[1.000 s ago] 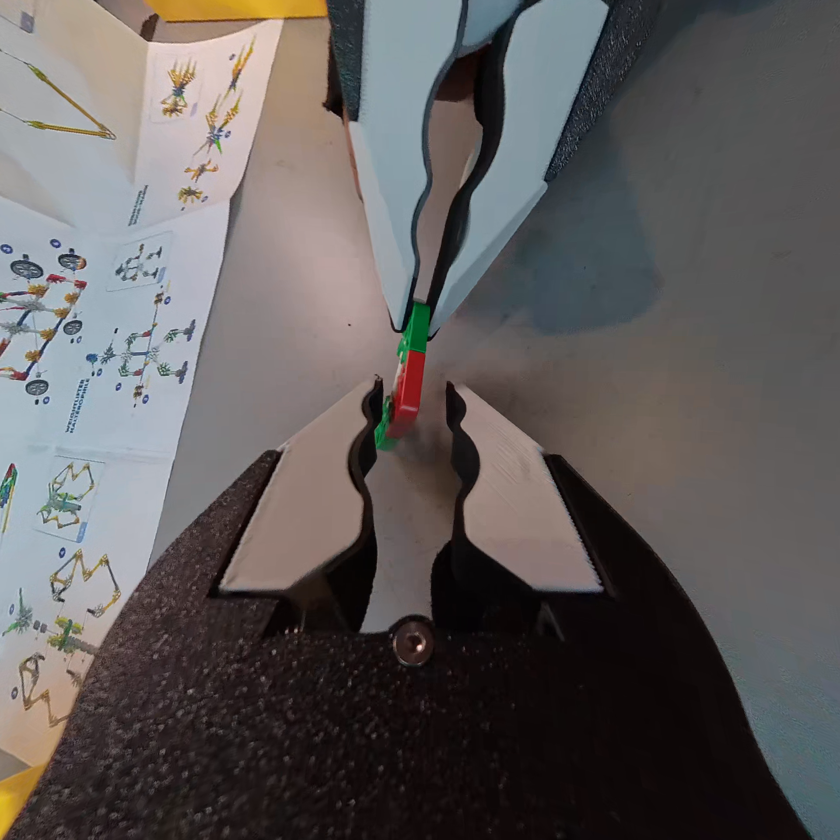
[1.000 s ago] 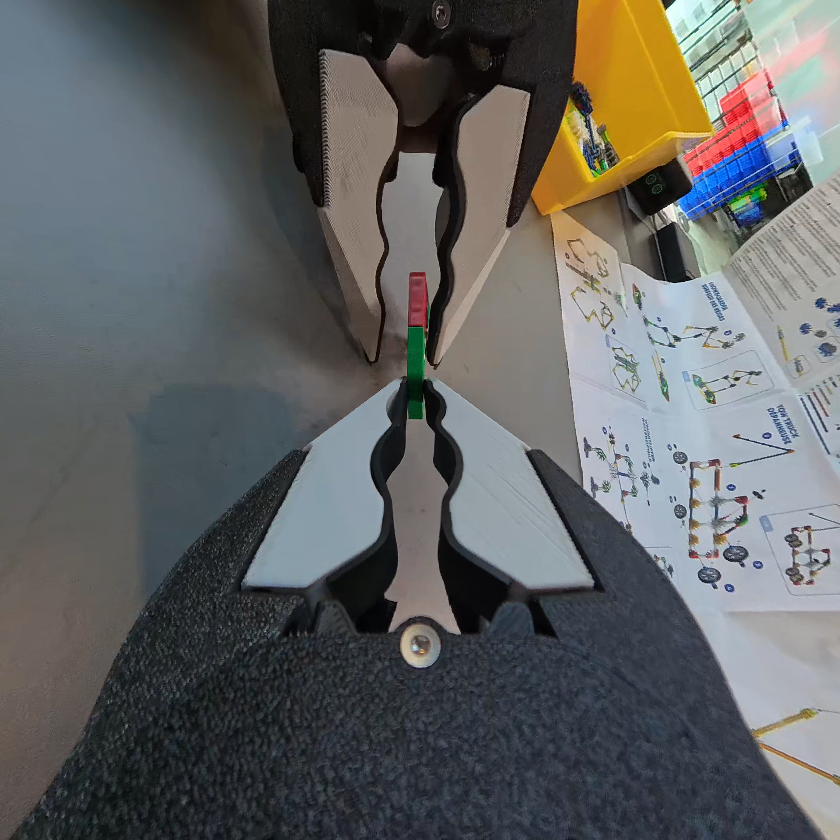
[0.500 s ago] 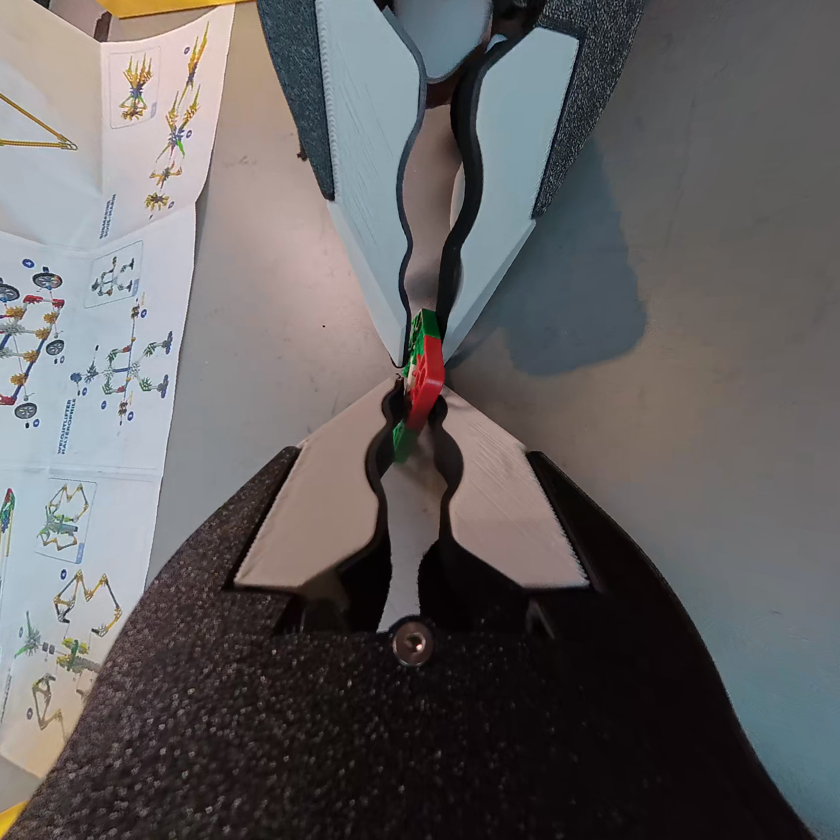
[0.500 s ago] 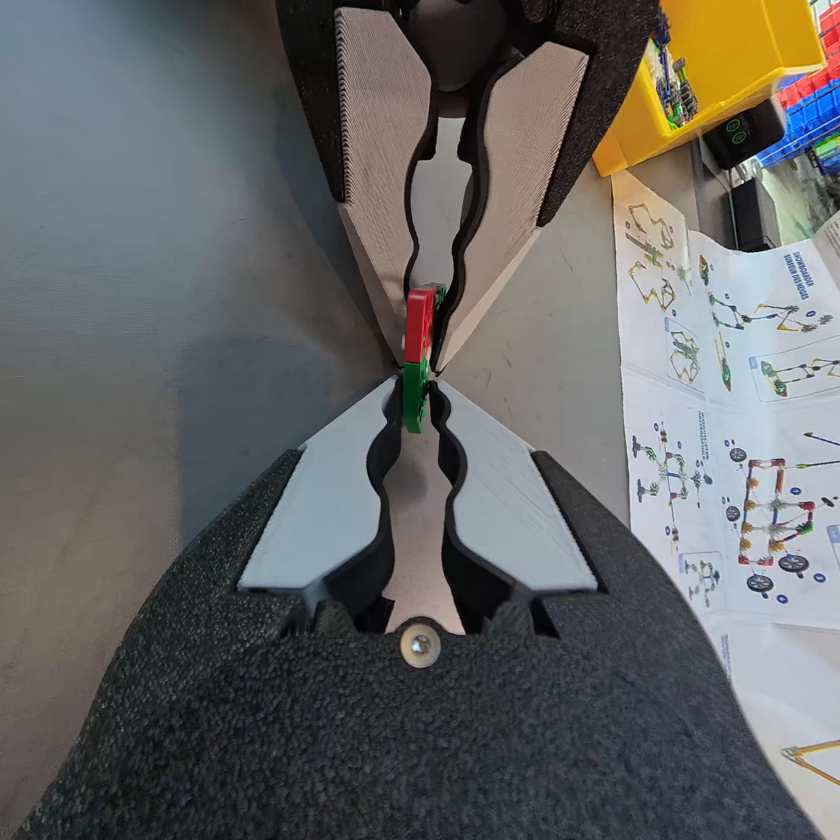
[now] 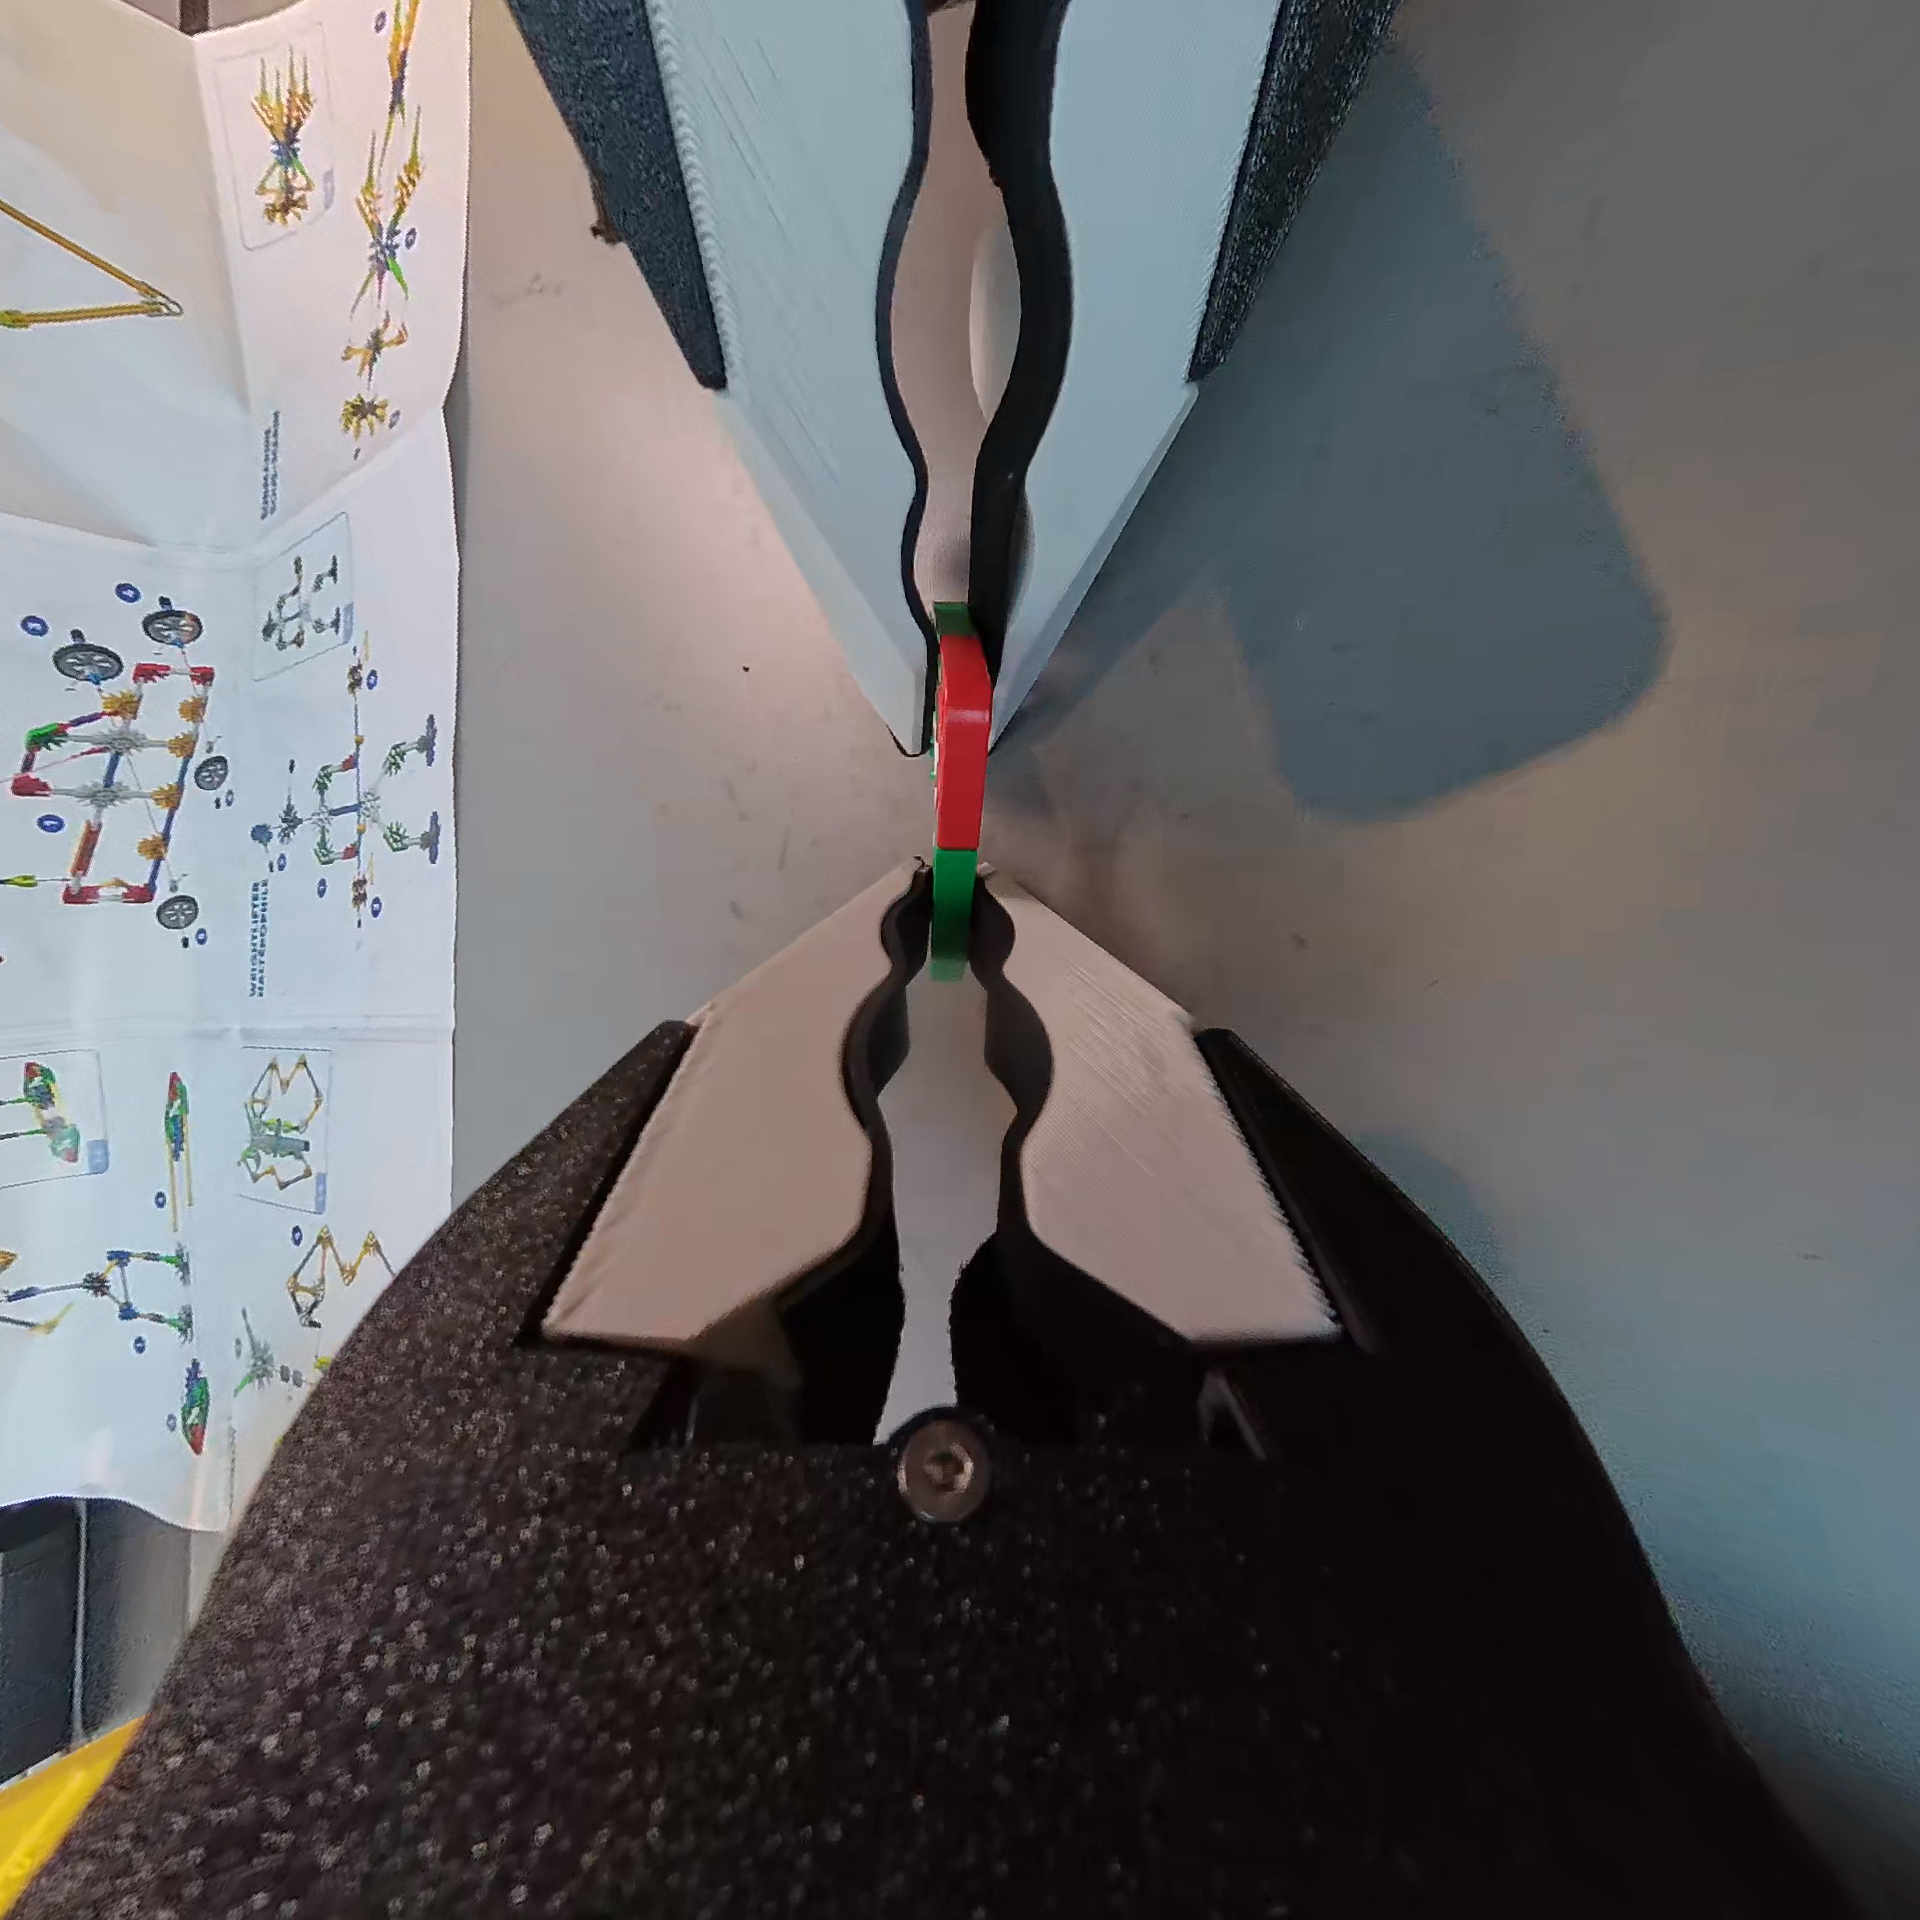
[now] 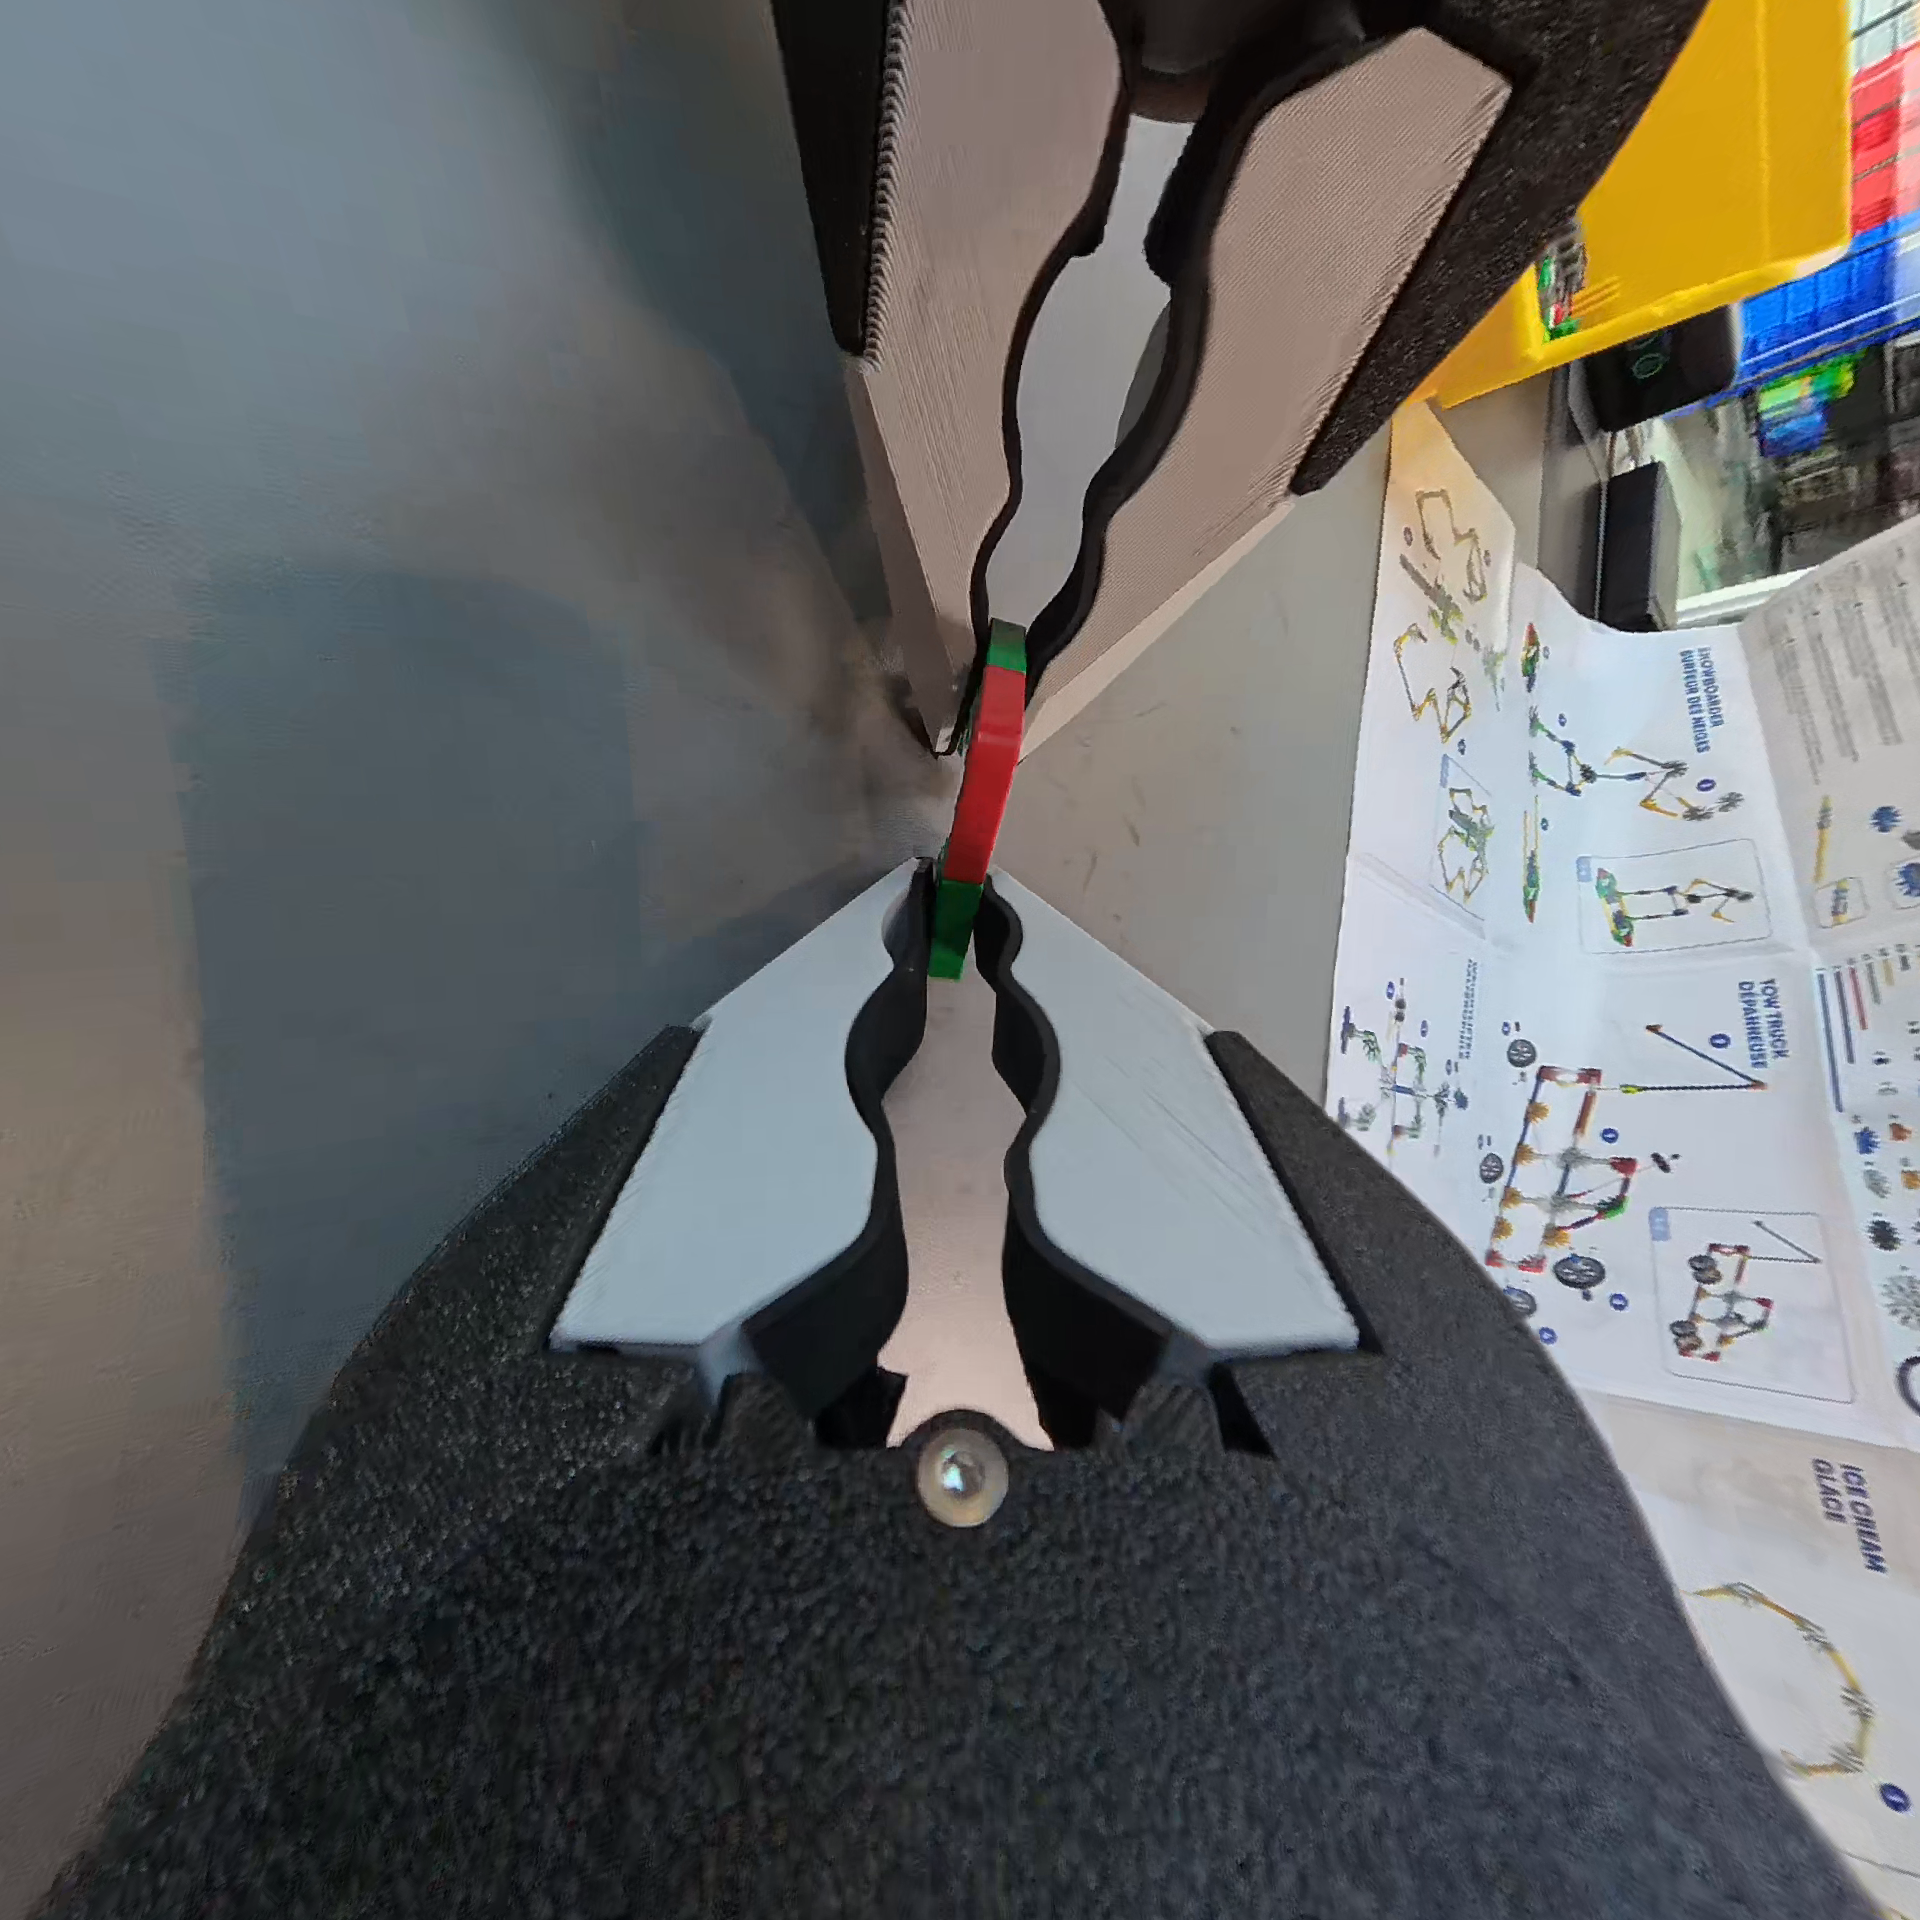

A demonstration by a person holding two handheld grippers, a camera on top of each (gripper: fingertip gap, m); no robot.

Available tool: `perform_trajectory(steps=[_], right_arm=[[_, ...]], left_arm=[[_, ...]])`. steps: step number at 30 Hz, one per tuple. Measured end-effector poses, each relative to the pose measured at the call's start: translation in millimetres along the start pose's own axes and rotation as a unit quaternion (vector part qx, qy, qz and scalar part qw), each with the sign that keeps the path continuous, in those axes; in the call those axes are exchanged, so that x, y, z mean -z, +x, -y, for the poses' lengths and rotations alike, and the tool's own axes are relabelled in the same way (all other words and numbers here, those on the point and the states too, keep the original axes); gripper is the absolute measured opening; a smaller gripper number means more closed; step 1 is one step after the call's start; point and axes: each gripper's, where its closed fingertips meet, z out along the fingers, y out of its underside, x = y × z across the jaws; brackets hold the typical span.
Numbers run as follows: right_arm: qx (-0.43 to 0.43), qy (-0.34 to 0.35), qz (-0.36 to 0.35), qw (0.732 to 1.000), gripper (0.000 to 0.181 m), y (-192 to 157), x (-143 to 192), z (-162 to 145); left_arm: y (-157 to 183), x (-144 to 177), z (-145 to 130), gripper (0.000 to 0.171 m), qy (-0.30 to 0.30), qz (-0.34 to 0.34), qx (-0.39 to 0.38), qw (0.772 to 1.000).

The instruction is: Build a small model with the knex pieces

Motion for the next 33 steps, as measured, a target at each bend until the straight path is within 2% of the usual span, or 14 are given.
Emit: perform_trajectory(steps=[4,6,10,11,12,14,18,20,25,28,31,33], right_arm=[[0.030,-0.018,-0.021,0.999,0.006,0,1,0],[0.009,-0.027,-0.025,0.999,0.005,2,-1,0],[-0.030,-0.027,-0.024,0.999,0.004,3,-2,-1],[-0.036,-0.025,-0.025,0.999,0.005,3,-2,-1],[-0.039,-0.021,-0.025,0.999,0.005,3,-2,-2],[-0.057,0.004,-0.013,0.998,0.005,1,0,-1],[-0.098,0.096,0.039,0.990,0.009,-4,13,4],[-0.103,0.114,0.055,0.987,0.011,-7,18,4],[-0.055,0.109,0.056,0.991,0.010,-16,15,6],[-0.066,0.106,0.054,0.991,0.008,-14,14,5],[-0.060,0.067,0.029,0.996,0.005,-7,10,0],[-0.041,0.032,0.005,0.999,0.004,-2,8,-5]], left_arm=[[-1,0,0,0.006,0.013,0.010,0.003,1.000],[-2,1,0,0.008,0.013,0.012,0.007,1.000],[0,5,6,0.022,0.016,0.023,-0.018,0.999],[-2,5,8,0.021,0.018,0.033,-0.020,0.999],[-3,5,9,0.008,0.018,0.041,-0.026,0.999],[-2,5,11,0.005,0.026,0.039,-0.032,0.998],[0,9,22,0.005,0.087,0.027,-0.041,0.995],[3,10,25,0.005,0.105,0.022,-0.056,0.993],[11,3,20,0.005,0.102,0.010,-0.080,0.992],[10,3,18,0.005,0.104,-0.003,-0.044,0.994],[11,4,10,0.007,0.072,-0.021,-0.005,0.997],[8,10,13,0.021,0.070,-0.026,0.015,0.997]])
